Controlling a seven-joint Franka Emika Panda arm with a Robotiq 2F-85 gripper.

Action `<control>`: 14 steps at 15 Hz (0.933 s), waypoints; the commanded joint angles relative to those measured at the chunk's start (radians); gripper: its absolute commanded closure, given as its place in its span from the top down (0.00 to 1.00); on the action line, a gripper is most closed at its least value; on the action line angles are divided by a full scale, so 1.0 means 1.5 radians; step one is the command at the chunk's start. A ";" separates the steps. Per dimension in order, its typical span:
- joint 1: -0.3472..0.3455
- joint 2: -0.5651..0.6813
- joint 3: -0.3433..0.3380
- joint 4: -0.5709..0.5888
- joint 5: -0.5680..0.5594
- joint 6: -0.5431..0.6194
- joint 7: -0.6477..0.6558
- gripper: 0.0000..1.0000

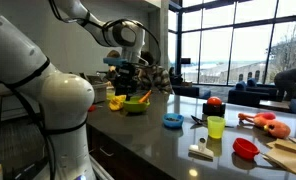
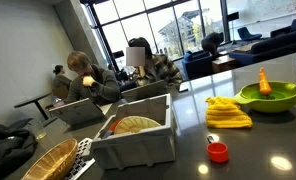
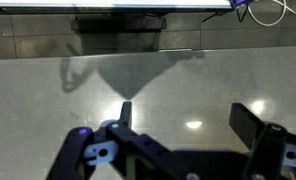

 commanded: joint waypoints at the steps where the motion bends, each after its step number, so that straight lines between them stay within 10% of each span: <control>1: -0.003 0.000 0.003 0.001 0.001 -0.001 -0.002 1.00; 14: -0.008 -0.054 0.009 0.023 0.000 0.000 0.017 1.00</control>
